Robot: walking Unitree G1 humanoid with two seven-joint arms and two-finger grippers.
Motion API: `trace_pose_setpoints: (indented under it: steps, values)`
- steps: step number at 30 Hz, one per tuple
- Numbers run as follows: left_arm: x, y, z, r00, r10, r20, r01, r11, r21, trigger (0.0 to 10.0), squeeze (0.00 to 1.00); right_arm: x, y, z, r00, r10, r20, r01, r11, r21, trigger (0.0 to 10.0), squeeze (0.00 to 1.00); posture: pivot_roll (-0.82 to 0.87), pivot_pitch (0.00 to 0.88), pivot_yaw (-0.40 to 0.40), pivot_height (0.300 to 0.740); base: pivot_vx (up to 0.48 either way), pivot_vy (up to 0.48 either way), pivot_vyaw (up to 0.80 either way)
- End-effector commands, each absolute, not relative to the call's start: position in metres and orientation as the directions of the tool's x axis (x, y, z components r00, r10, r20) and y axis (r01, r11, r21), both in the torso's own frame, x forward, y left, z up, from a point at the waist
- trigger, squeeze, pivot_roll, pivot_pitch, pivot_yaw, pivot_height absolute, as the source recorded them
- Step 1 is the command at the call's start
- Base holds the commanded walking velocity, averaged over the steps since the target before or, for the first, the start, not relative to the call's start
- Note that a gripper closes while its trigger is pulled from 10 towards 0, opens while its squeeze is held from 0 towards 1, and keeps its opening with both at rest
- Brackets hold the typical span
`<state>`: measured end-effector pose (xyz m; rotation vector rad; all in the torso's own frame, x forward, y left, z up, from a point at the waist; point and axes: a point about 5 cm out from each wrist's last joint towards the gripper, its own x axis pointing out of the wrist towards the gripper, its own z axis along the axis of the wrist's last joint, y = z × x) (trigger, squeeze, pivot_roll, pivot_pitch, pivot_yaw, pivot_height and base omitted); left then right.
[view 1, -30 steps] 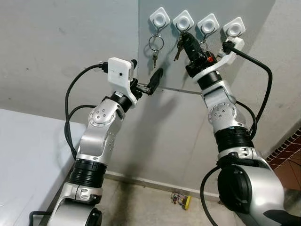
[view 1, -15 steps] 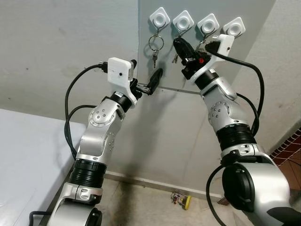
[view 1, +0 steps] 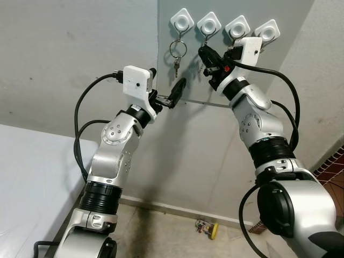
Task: Hang keys on a hook
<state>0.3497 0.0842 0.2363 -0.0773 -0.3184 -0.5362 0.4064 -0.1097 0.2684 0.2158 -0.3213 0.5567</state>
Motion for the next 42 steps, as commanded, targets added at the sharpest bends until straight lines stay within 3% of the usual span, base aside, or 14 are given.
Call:
trace_pose_setpoints:
  steps: [1,2,8,17,20,22,24,27,31,40,41,42]
  values:
    - [0.348,0.084,0.241,0.808,-0.489,0.33,0.511,0.859,0.02,10.0,0.0,0.407,-0.107,0.277,0.789,0.482,0.381,-0.564,0.815,0.137,10.0,0.01,0.05,0.0,-0.058,0.732,0.0,0.0,0.0]
    - [0.348,0.084,0.242,0.808,-0.488,0.329,0.511,0.859,0.02,10.0,0.0,0.407,-0.106,0.277,0.785,0.478,0.395,-0.572,0.803,0.167,10.0,1.0,0.05,0.0,-0.058,0.732,0.0,0.0,0.0]
    - [0.348,0.083,0.242,0.809,-0.486,0.331,0.51,0.86,0.017,10.0,0.0,0.402,-0.104,0.28,0.733,0.488,0.473,-0.626,0.757,0.189,10.0,1.0,0.05,0.0,-0.059,0.732,0.0,0.0,0.0]
    - [0.348,0.084,0.242,0.811,-0.482,0.332,0.508,0.862,0.011,10.0,0.0,0.401,-0.101,0.269,0.744,0.498,0.447,-0.629,0.747,0.215,10.0,1.0,0.05,0.0,-0.058,0.732,0.0,0.0,0.0]
    - [0.348,0.084,0.241,0.812,-0.481,0.331,0.507,0.862,0.01,10.0,0.0,0.399,-0.1,0.264,0.741,0.502,0.445,-0.628,0.753,0.197,10.0,1.0,0.05,0.0,-0.058,0.732,0.0,0.0,0.0]
    - [0.347,0.085,0.241,0.813,-0.479,0.33,0.504,0.863,0.011,10.0,0.0,0.397,-0.1,0.256,0.763,0.499,0.41,-0.572,0.818,0.069,10.0,1.0,0.05,0.0,-0.058,0.732,0.0,0.0,0.0]
    - [0.347,0.085,0.241,0.814,-0.479,0.33,0.504,0.864,0.011,10.0,0.0,0.396,-0.1,0.254,0.762,0.505,0.406,-0.573,0.818,0.059,10.0,1.0,0.05,0.0,-0.058,0.732,0.0,0.0,0.0]
    - [0.347,0.085,0.24,0.817,-0.474,0.329,0.499,0.867,0.01,10.0,0.0,0.389,-0.101,0.254,0.724,0.484,0.492,-0.572,0.819,0.036,10.0,1.0,0.05,0.0,-0.058,0.732,0.0,0.0,0.0]
    - [0.347,0.085,0.24,0.82,-0.469,0.328,0.494,0.87,0.01,10.0,0.0,0.382,-0.104,0.257,0.688,0.423,0.59,-0.598,0.791,0.13,10.0,1.0,0.05,0.0,-0.063,0.732,0.0,0.0,0.0]
    - [0.346,0.088,0.236,0.831,-0.452,0.324,0.481,0.877,-0.009,10.0,0.0,0.359,-0.107,0.245,0.631,0.392,0.67,-0.59,0.802,0.087,10.0,1.0,0.07,0.0,-0.068,0.732,0.0,0.0,0.0]
    - [0.346,0.089,0.235,0.832,-0.452,0.321,0.48,0.877,-0.01,10.0,0.0,0.356,-0.107,0.244,0.63,0.386,0.674,-0.59,0.803,0.091,10.0,0.9,0.07,0.0,-0.068,0.732,0.0,0.0,0.0]
    - [0.345,0.09,0.231,0.835,-0.451,0.315,0.478,0.878,-0.01,10.0,0.0,0.351,-0.108,0.239,0.633,0.38,0.674,-0.584,0.806,0.094,10.0,0.9,0.07,0.0,-0.066,0.732,0.0,0.0,0.0]
